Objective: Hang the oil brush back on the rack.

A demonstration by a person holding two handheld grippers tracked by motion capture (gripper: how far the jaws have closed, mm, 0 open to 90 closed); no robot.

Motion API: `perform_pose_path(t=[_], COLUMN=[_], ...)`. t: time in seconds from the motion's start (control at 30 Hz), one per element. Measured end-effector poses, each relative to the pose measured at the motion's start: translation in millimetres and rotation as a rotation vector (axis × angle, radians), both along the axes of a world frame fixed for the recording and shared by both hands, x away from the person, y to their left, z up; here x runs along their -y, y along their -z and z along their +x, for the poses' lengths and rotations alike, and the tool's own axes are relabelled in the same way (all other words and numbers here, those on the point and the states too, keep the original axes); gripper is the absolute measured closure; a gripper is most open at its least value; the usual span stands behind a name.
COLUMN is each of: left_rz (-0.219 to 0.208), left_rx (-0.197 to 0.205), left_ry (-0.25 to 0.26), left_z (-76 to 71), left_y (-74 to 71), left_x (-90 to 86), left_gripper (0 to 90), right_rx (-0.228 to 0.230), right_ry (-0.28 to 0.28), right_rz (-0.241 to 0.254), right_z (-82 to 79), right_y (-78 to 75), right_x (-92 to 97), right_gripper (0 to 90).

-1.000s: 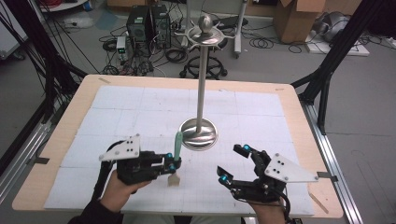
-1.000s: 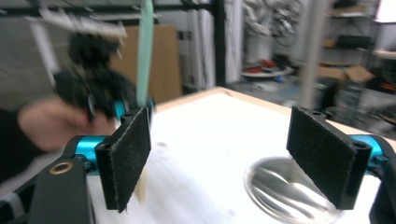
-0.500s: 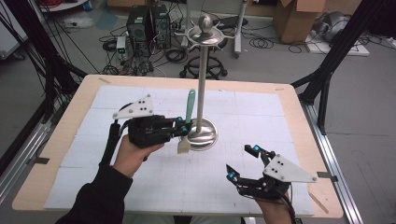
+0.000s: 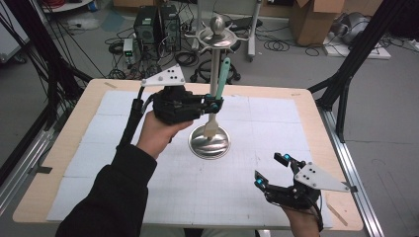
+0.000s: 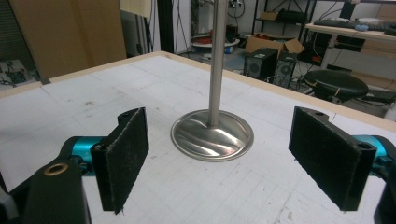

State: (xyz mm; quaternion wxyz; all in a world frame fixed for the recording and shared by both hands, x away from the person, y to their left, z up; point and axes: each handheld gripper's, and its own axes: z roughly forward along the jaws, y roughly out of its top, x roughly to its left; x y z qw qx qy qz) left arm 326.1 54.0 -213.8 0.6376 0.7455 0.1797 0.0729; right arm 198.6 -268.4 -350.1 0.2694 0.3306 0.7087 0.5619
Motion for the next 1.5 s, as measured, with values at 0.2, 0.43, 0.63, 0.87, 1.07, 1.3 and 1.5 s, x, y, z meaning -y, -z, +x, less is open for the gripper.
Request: perform_pose_path(t=[0.2,0.43,0.63,0.87,1.07,1.3,1.5], left_rz=[0.020,0.016,0.017,0.028,0.039,0.052,0.055], left_rx=[-0.017,-0.036,-0.044,-0.050,-0.042,-0.043,-0.041], left_ry=[-0.019,-0.046,-0.071,-0.083,-0.098,-0.109,-0.113], left_z=[4.9,12.6,16.1,18.4,17.5,17.3,16.5], left_y=[-1.7,-4.9,-4.7,-3.2,-4.4,-5.5,-5.5], left_x=[11.1,16.6,15.3,16.3,18.4,21.6,22.5], left_gripper=[84.2,84.2,84.2,84.1,84.1,84.2,84.2], right_rx=[0.003,0.003,0.003,0.006,0.004,0.003,0.006], right_ry=[-0.001,-0.005,-0.004,-0.011,-0.011,-0.014,-0.018], right_rz=[0.006,0.012,0.024,0.026,0.033,0.032,0.037], right_z=[0.9,0.8,-0.1,-0.6,-1.3,-1.6,-1.6], right_y=[-0.2,-0.4,-1.1,-1.3,-1.4,-1.6,-1.6], right_x=[1.0,1.3,2.9,2.2,2.4,2.6,3.1], right_gripper=[18.9,18.9,18.9,18.9,18.9,18.9,18.9])
